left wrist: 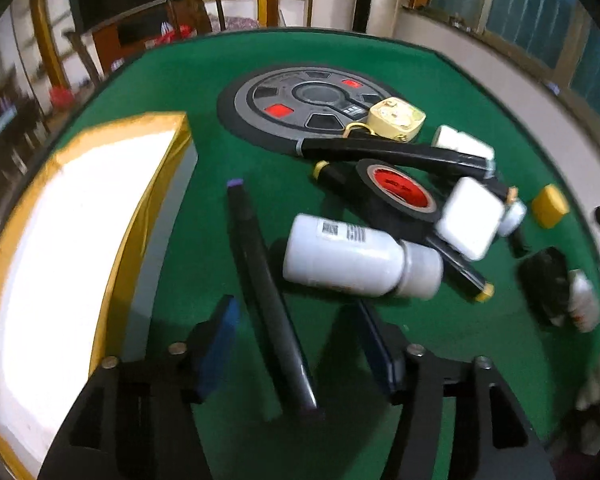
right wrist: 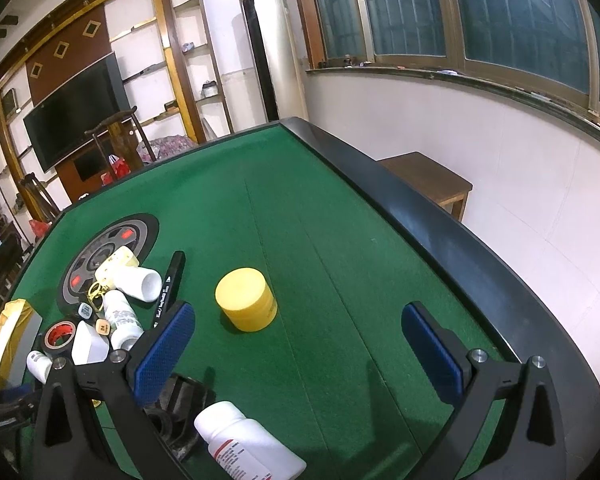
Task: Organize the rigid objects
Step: 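Lift the marker toward the white tray with the left gripper while the right gripper grasps a white bottle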
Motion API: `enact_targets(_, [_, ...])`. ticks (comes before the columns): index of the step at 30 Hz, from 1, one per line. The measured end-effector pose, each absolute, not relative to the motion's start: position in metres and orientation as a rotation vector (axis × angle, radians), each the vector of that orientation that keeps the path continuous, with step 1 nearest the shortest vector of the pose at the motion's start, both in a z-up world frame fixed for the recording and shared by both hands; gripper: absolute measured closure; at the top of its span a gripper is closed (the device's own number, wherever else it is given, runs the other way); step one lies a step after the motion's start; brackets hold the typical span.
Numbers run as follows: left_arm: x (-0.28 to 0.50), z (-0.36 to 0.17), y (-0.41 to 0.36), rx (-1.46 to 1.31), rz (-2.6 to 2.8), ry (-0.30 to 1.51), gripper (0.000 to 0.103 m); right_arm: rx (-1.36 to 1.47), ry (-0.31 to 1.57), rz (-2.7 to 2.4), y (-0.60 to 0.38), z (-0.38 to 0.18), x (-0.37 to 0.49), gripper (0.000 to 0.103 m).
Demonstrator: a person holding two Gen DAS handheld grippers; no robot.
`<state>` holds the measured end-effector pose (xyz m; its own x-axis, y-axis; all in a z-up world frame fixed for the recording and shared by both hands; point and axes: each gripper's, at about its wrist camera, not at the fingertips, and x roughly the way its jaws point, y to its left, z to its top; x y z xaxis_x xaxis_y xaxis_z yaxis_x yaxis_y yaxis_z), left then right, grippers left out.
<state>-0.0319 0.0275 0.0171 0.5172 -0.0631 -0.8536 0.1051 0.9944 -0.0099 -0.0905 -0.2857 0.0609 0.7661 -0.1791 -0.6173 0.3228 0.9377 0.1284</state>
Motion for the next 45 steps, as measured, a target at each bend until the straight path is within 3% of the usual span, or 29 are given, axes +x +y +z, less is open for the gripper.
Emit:
enact_targets(2, [-0.026, 0.015, 0.028, 0.038, -0.11, 0.984, 0.031, 0.233, 0.647, -0.279, -0.286, 0.061, -0.089, 0.0])
enact_targets(4, [-0.027, 0.014, 0.031, 0.036, -0.116, 0.969, 0.04, 0.232, 0.65, -0.285, -0.285, 0.061, -0.089, 0.0])
enact_targets(6, [-0.033, 0.018, 0.041, 0.001, -0.16, 0.961, 0.082, 0.233, 0.653, -0.291, -0.286, 0.061, -0.088, 0.0])
enact_targets(7, [-0.035, 0.019, 0.047, -0.038, -0.191, 0.972, 0.084, 0.232, 0.655, -0.293, -0.286, 0.06, -0.088, 0.0])
enact_targets(12, [-0.062, 0.035, 0.082, -0.182, -0.282, 0.949, 0.086, 0.203, 0.645, -0.3, -0.281, 0.066, -0.092, 0.0])
enact_targets(17, [-0.094, 0.062, 0.105, -0.265, -0.39, 0.861, 0.086, 0.168, 0.606, -0.127, -0.233, 0.109, -0.109, 0.0])
enact_targets(23, [-0.117, 0.079, 0.127, -0.331, -0.445, 0.795, 0.086, 0.088, 0.871, 0.321, -0.13, 0.09, -0.067, 0.0])
enact_targets(25, [-0.12, 0.081, 0.135, -0.351, -0.454, 0.784, 0.086, 0.043, 0.92, 0.352, -0.105, 0.078, -0.054, 0.009])
enact_targets(27, [-0.126, 0.084, 0.146, -0.358, -0.45, 0.763, 0.086, 0.011, 0.979, 0.366, -0.085, 0.065, -0.041, 0.03])
enact_targets(29, [-0.128, 0.087, 0.158, -0.37, -0.446, 0.749, 0.086, -0.004, 1.018, 0.377, -0.073, 0.056, -0.032, 0.037])
enact_targets(37, [-0.131, 0.077, 0.194, -0.418, -0.397, 0.739, 0.086, -0.161, 1.053, 0.324, -0.027, 0.037, -0.006, 0.038])
enact_targets(40, [-0.13, 0.072, 0.201, -0.436, -0.384, 0.749, 0.086, -0.228, 1.029, 0.3, -0.015, 0.031, -0.006, 0.06])
enact_targets(45, [-0.125, 0.074, 0.214, -0.453, -0.369, 0.75, 0.086, -0.153, 1.032, 0.332, -0.019, 0.044, -0.014, 0.062])
